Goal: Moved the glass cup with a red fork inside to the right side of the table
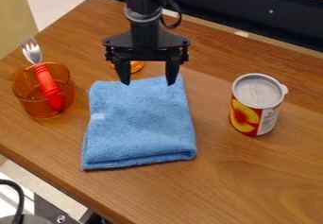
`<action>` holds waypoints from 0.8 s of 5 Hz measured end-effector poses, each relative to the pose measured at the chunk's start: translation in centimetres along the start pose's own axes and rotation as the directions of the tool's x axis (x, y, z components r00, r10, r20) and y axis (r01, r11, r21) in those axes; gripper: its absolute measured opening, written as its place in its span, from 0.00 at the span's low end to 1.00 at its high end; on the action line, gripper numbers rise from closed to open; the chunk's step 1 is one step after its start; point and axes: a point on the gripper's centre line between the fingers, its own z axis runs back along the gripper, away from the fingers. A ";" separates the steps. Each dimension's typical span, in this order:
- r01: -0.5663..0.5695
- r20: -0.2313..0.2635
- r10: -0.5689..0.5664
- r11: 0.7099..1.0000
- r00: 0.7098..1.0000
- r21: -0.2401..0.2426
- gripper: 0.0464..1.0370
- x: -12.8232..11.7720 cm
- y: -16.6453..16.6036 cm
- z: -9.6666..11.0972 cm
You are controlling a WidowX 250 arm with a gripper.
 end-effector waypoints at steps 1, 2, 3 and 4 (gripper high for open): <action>0.005 -0.023 -0.005 1.000 1.000 0.012 0.96 -0.4 0.1 -0.6; -0.009 0.005 0.009 0.999 1.000 0.038 0.96 0.7 2.1 -0.9; -0.051 0.014 0.050 0.997 0.999 0.057 0.96 2.1 5.1 -0.8; -0.129 0.039 0.126 0.988 0.991 0.087 0.96 3.4 8.6 -0.4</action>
